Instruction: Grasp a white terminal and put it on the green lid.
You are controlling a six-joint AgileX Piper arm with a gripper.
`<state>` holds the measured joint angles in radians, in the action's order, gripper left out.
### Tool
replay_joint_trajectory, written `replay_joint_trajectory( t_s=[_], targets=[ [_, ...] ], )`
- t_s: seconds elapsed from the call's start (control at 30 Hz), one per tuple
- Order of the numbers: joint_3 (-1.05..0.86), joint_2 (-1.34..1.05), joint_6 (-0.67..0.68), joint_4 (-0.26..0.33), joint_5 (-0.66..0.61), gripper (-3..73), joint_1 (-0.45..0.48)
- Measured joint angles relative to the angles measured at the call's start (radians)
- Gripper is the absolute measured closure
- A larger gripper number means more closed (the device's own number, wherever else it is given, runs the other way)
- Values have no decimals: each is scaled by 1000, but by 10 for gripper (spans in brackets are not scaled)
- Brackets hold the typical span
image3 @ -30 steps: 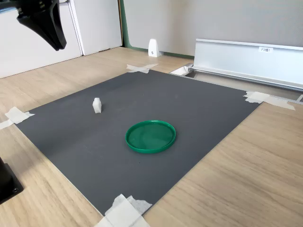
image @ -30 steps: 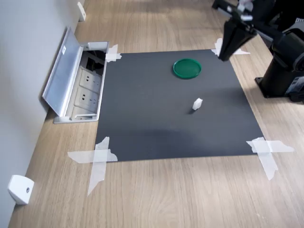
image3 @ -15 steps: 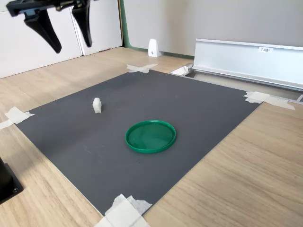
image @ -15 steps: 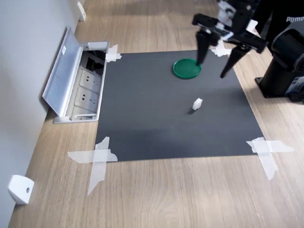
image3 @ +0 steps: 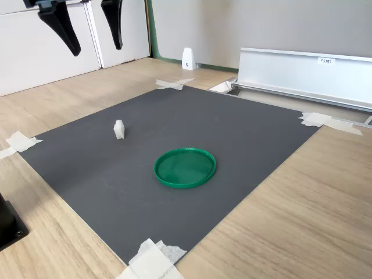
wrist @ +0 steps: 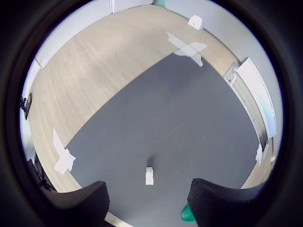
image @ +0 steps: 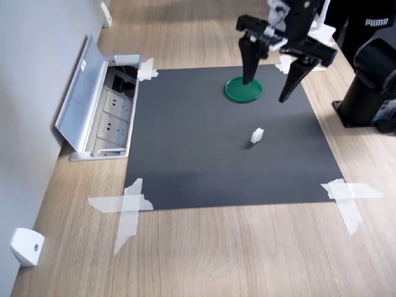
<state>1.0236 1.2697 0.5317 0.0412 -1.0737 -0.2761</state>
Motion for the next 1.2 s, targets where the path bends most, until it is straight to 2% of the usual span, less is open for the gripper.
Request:
replay_joint_trajectory(
  t_s=[0.37, 0.63, 0.83, 1.2],
  targets=[
    [-207, 12, 36, -29, 197, 2, 0],
    [-264, 92, 37, -57, 282, 2, 0],
    [-265, 150, 26, -86, 305, 2, 0],
    [-265, 238, 35, -89, 348, 2, 0]
  ],
)
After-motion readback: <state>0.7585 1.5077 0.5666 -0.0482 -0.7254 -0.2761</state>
